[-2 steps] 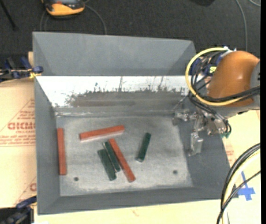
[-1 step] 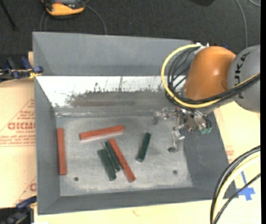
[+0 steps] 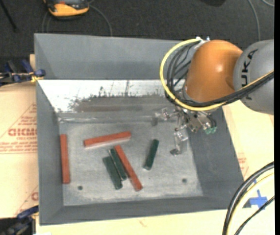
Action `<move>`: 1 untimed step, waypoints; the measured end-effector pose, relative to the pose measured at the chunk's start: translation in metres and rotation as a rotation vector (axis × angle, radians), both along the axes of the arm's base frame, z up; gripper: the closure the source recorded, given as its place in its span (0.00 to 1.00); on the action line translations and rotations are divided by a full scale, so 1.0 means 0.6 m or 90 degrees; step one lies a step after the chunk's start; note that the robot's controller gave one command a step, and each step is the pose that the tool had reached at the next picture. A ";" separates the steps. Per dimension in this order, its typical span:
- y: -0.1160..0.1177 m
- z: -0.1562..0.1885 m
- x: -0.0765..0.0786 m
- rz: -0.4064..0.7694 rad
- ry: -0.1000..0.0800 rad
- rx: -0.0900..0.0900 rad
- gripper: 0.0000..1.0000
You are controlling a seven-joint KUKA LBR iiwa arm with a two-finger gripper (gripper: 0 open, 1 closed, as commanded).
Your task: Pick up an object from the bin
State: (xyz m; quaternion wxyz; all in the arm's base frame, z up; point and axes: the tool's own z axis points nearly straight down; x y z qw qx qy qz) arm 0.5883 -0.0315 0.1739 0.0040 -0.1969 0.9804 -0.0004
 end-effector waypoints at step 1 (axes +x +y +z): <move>0.003 -0.114 -0.010 0.220 0.000 -0.003 0.00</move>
Offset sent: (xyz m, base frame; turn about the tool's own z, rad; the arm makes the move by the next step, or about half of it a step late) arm -0.0024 0.0221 -0.1039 -0.5686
